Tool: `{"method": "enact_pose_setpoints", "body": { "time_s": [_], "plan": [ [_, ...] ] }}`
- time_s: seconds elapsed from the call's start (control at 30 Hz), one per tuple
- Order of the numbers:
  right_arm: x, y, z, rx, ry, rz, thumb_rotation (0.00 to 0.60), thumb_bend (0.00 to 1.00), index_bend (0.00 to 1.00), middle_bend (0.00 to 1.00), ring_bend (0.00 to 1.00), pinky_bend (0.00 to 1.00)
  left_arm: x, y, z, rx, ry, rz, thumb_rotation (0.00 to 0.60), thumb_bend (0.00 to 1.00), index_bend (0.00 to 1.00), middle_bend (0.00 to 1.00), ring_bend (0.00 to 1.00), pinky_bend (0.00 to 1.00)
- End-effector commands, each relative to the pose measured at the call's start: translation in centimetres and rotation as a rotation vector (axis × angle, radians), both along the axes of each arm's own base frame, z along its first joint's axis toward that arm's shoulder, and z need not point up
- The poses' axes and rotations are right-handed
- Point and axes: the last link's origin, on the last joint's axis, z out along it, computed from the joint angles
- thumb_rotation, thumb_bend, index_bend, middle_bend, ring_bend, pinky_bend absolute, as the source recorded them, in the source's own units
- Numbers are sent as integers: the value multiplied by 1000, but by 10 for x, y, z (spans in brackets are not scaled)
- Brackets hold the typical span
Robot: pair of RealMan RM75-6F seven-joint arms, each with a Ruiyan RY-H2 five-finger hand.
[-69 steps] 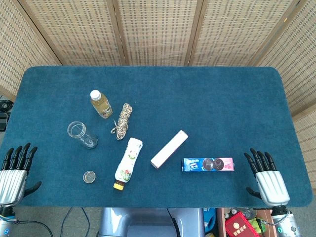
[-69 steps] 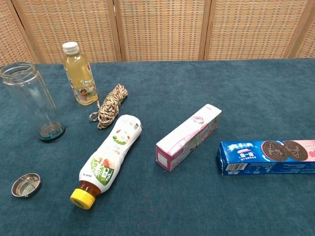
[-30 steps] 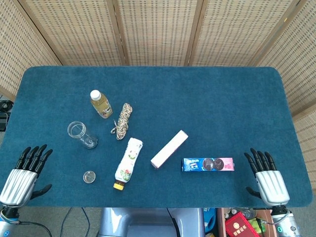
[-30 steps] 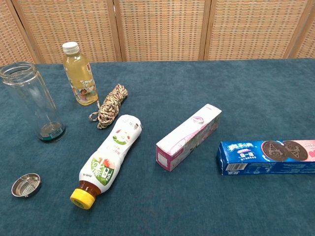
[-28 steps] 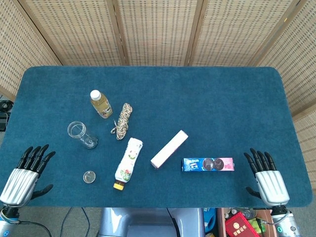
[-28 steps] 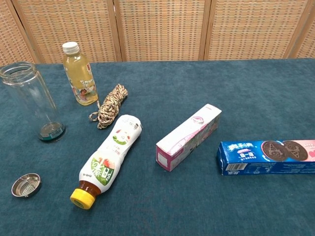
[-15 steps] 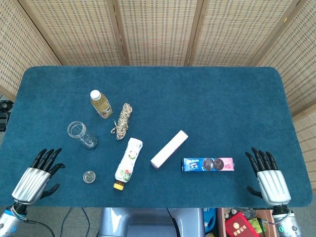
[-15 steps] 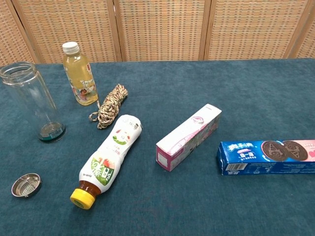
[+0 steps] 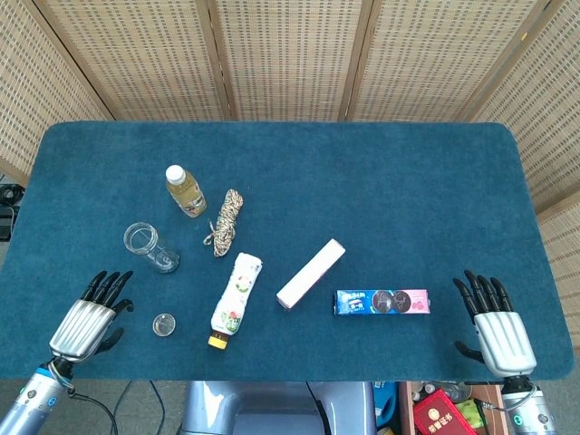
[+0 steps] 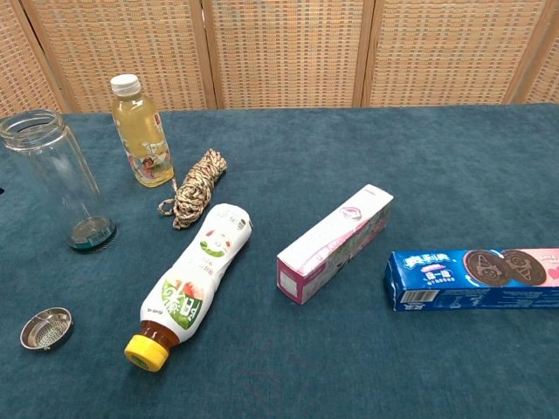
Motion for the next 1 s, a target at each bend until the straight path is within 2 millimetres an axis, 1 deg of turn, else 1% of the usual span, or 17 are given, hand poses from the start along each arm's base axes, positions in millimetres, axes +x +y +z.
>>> {"method": "enact_pose_setpoints", "body": {
  "time_s": [0.03, 0.57, 1.0],
  "plan": [
    [0, 0, 0, 0, 0, 0, 600, 0, 0, 0, 0, 0, -1, 4, -7, -9, 9, -1, 600, 370, 428, 0, 0, 0],
    [-1, 0, 1, -1, -6, -3, 600, 0, 0, 0, 0, 0, -4, 18, -36, -59, 19, 24, 600, 381, 460, 0, 0, 0],
    [-1, -1, 2, -4, -10, -4, 600, 0, 0, 0, 0, 0, 6, 22, -52, -84, 10, 7, 600, 382, 468, 0, 0, 0]
  ]
}}
